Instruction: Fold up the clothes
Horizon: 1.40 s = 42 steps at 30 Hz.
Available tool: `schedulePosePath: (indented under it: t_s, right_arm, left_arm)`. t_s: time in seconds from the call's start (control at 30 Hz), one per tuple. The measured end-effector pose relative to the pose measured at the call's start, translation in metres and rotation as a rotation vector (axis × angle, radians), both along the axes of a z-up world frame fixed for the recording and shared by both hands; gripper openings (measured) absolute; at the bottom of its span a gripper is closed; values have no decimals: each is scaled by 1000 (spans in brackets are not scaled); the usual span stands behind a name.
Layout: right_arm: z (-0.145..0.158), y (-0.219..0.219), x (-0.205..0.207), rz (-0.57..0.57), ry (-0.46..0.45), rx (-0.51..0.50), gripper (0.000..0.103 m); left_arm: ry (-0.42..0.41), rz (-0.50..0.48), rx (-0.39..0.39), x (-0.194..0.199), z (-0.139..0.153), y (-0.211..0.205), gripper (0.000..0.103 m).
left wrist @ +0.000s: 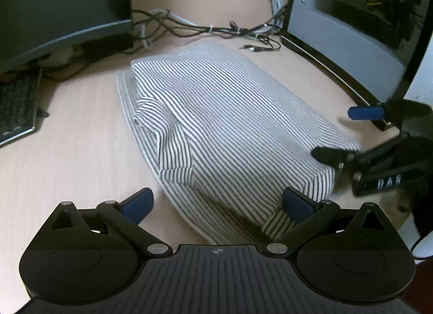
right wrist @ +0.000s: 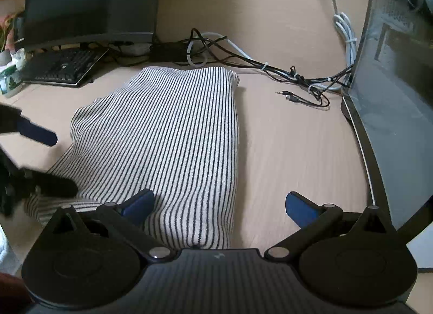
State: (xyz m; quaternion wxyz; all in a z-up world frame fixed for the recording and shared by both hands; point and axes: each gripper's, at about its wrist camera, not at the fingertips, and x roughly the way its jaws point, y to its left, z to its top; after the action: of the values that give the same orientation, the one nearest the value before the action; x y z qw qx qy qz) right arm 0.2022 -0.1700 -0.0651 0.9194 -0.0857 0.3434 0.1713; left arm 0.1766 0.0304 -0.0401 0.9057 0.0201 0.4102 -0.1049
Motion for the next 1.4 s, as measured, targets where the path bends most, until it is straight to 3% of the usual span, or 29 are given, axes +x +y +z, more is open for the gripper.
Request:
schedulePosePath:
  t_s: [0.13, 0.23, 0.3, 0.37, 0.4, 0.47, 0.5, 0.6, 0.7, 0.83, 0.93, 1.1, 1.17, 1.33, 1.4]
  right_arm:
    - [-5, -12, 10, -52, 89, 112, 103]
    - [2, -12, -1, 9, 5, 84, 103]
    - [14, -8, -17, 96, -98, 49, 102]
    - [26, 1, -34, 219, -189, -5, 85]
    - [27, 6, -36, 257, -176, -24, 78]
    - [28, 16, -39, 333, -150, -62, 47]
    - [26, 22, -40, 364, -131, -84, 45]
    - [4, 37, -39, 400, -79, -169, 44]
    - [11, 39, -41, 433, -92, -167, 45]
    - [25, 35, -55, 595, -117, -142, 69]
    - [9, 46, -66, 688, -127, -241, 69]
    - [-14, 61, -68, 681, -181, -334, 67]
    - [-12, 64, -55, 630, -152, -308, 58]
    - [6, 45, 3, 461, 131, 27, 57]
    - [8, 37, 16, 415, 203, 119, 56]
  left_arm:
    - [-3, 89, -33, -5, 8, 18, 103]
    - [12, 174, -47, -11, 12, 40, 103]
    - [8, 220, -55, -16, 17, 54, 103]
    - [-7, 253, -67, -22, 23, 62, 103]
    - [-16, 264, -72, -22, 26, 64, 103]
    - [-35, 259, -70, -24, 31, 63, 103]
    - [-42, 243, -67, -26, 33, 59, 103]
    - [-50, 174, -48, -35, 37, 45, 103]
    - [-43, 129, -11, -44, 37, 36, 103]
    - [-13, 153, -13, -46, 33, 44, 103]
    - [2, 149, -15, -45, 30, 46, 103]
    - [-1, 102, -1, -49, 29, 39, 103]
    - [-2, 83, 5, -50, 28, 36, 103]
    - [12, 46, 9, -53, 22, 29, 103]
    - [18, 14, 23, -51, 17, 22, 103]
